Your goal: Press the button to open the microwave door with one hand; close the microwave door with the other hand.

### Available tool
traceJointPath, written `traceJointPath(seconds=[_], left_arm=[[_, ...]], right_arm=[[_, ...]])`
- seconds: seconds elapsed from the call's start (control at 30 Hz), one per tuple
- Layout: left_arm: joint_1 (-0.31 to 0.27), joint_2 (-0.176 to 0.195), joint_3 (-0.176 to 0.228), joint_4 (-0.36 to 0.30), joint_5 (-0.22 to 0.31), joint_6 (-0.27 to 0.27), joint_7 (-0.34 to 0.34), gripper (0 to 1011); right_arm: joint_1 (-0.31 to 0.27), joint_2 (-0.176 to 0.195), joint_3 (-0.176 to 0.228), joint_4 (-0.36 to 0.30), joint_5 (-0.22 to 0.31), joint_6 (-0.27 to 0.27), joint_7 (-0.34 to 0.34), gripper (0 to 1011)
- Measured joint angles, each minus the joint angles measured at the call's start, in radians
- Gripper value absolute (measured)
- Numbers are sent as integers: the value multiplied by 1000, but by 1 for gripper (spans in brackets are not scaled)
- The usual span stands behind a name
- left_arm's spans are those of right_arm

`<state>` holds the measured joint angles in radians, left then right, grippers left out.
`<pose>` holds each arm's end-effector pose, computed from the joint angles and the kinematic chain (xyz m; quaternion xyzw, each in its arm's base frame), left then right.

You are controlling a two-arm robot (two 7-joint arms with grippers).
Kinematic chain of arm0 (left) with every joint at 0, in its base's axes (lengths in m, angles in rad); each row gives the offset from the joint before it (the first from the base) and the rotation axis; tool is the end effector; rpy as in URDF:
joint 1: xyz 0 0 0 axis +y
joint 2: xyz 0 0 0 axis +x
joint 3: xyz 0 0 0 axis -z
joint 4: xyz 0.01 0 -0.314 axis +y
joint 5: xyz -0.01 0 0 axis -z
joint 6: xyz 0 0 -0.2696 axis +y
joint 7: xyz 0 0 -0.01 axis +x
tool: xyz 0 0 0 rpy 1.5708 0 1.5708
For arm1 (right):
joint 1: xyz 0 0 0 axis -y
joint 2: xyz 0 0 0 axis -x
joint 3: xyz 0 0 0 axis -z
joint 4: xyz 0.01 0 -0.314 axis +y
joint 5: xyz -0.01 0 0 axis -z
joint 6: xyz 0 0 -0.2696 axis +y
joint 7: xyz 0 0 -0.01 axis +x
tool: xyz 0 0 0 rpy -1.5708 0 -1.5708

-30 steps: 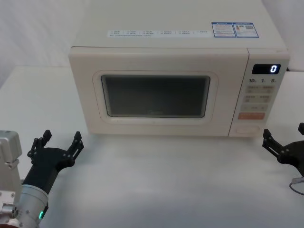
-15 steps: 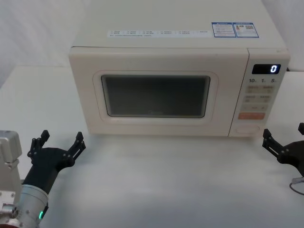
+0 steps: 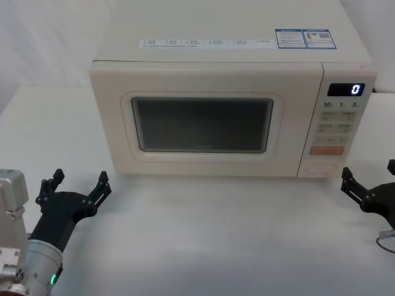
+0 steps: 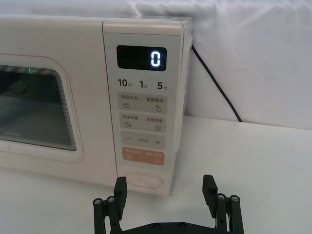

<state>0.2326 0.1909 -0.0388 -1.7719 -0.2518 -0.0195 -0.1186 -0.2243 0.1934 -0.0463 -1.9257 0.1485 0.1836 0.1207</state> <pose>0.2179 0.0617 -0.3196 -0.0186 0.0221 0.6640 0.7472 0.2186 -0.0310 -0.2819 -0.0344 0.0133 -0.6223 0.7819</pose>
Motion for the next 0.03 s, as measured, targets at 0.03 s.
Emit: traceJointPath(seconds=[0.03], left_arm=[[0, 0, 0, 0, 0, 0, 0, 1001]], right_arm=[[0, 0, 0, 0, 0, 0, 0, 1002]])
